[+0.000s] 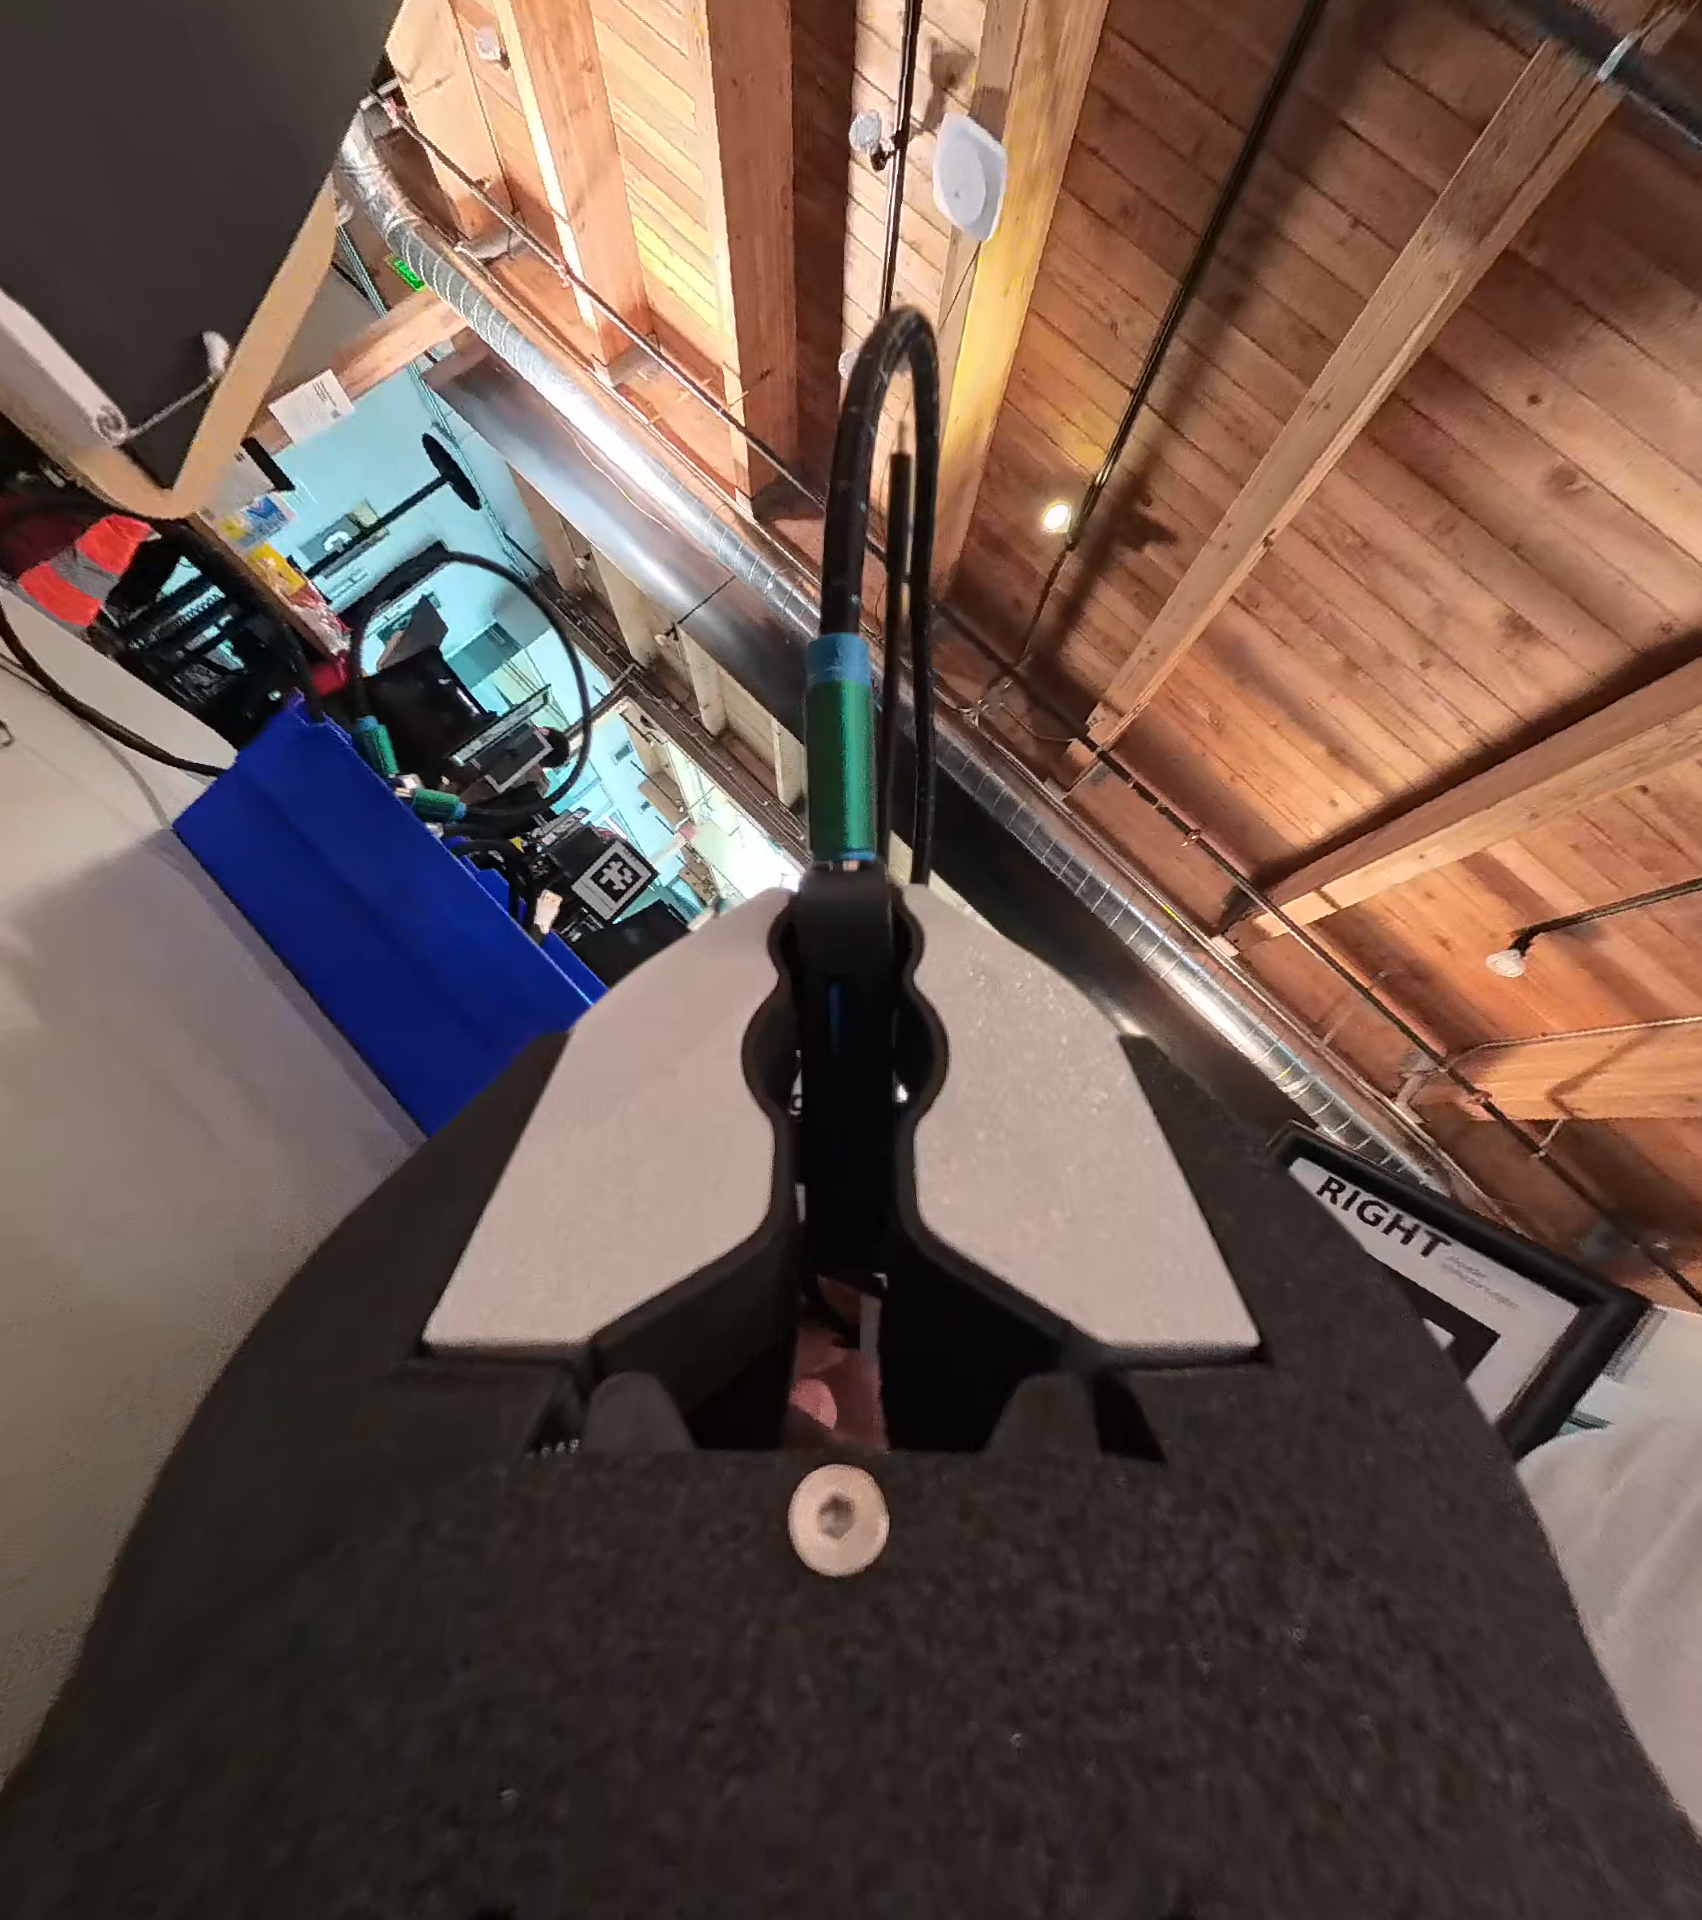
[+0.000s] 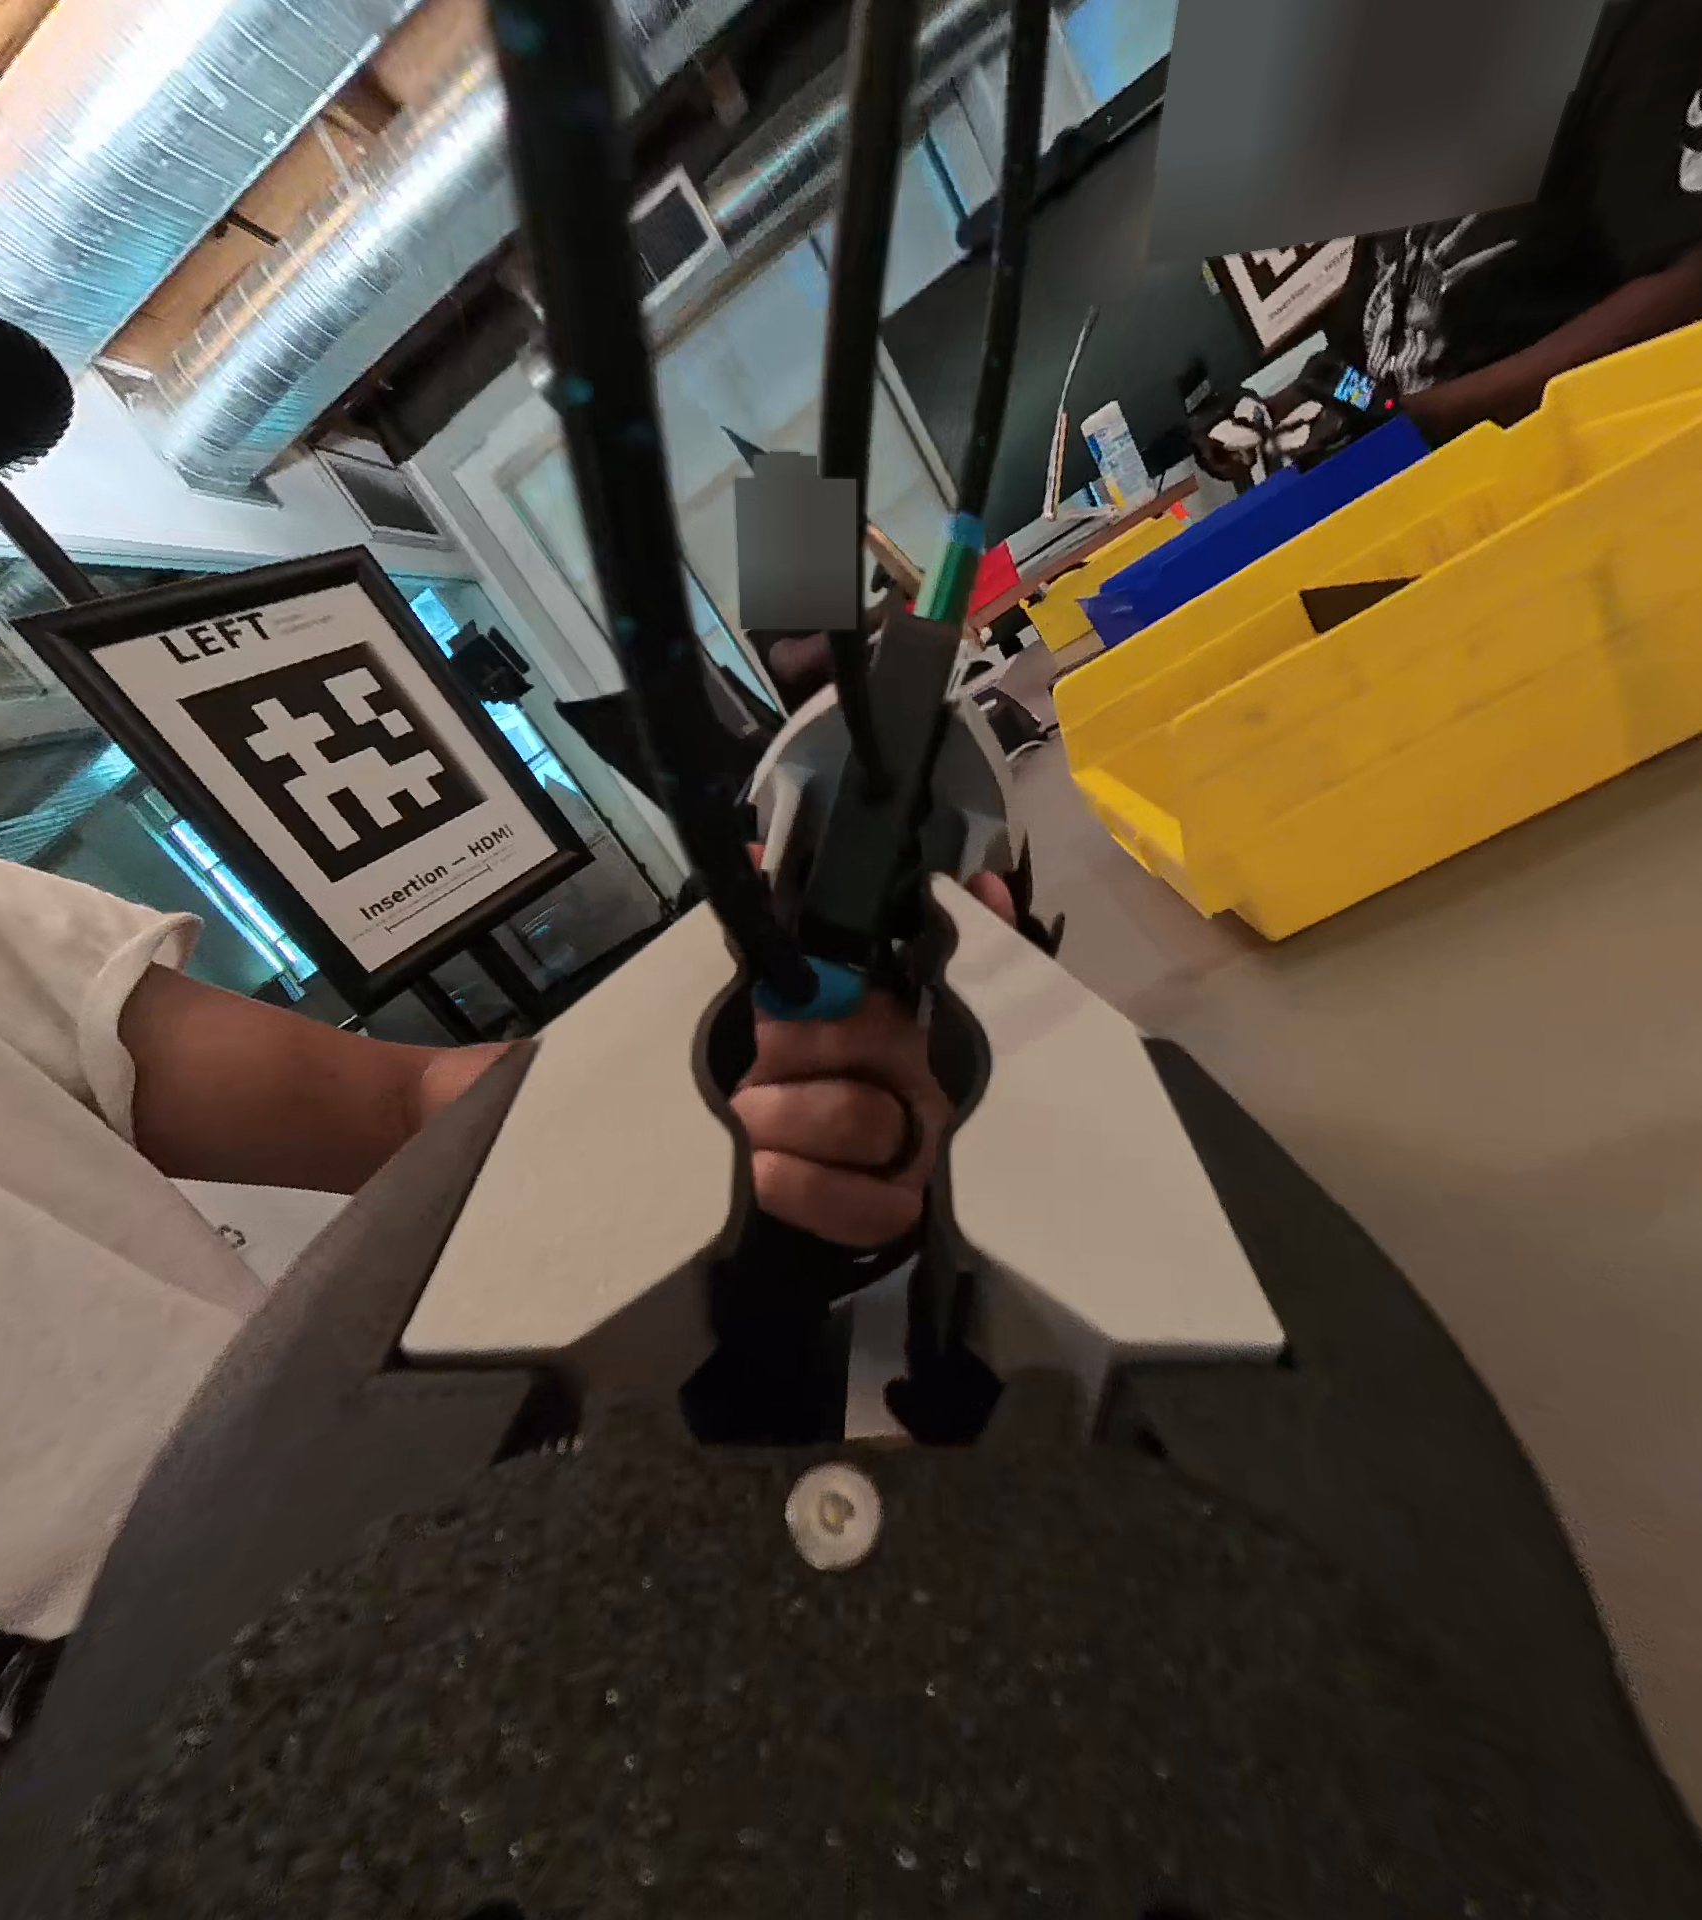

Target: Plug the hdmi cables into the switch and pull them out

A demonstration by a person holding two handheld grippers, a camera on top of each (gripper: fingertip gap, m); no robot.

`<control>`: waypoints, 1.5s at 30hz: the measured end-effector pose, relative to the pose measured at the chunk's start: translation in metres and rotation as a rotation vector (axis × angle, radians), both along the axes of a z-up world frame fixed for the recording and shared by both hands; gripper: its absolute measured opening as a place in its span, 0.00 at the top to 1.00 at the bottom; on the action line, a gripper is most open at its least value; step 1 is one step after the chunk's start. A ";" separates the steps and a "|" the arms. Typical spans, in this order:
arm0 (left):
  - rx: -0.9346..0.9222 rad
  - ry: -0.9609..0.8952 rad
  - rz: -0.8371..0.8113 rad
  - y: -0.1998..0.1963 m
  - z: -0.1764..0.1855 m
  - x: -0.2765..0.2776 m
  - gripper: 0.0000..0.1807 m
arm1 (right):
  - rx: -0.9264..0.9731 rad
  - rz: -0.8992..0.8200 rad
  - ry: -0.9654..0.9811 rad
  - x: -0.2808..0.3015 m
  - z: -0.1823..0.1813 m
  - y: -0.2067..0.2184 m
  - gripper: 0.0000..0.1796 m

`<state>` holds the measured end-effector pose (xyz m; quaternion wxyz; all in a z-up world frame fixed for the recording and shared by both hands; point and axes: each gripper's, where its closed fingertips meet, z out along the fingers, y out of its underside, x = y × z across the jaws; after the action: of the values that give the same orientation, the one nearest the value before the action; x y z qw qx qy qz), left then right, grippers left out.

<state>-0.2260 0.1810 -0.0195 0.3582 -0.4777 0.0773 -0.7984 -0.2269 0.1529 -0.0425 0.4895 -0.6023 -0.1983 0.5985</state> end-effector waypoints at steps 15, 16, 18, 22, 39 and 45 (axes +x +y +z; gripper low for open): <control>0.442 0.316 0.148 -0.020 -0.008 0.011 0.83 | -0.053 -0.097 -0.022 0.046 0.014 0.005 0.93; 0.475 0.350 0.158 -0.020 -0.011 0.010 0.83 | -0.040 -0.134 -0.029 0.062 0.023 0.007 0.93; 0.494 0.394 0.172 -0.018 -0.016 0.006 0.83 | -0.009 -0.225 -0.035 0.103 0.046 0.011 0.93; 0.434 0.389 0.147 -0.015 -0.021 -0.001 0.86 | 0.038 -0.443 -0.219 0.211 0.087 0.016 0.93; 0.511 0.470 0.126 -0.021 -0.033 0.006 0.91 | -0.376 -0.215 -1.098 0.455 -0.018 0.097 0.93; 0.516 0.475 0.129 -0.023 -0.033 0.004 0.92 | -0.612 -0.042 -1.283 0.470 -0.078 0.107 0.92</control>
<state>-0.2223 0.1583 -0.0530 0.4887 -0.5477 0.3271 -0.5952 0.2433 0.2599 -0.1207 0.0965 -0.9500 -0.2590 0.1450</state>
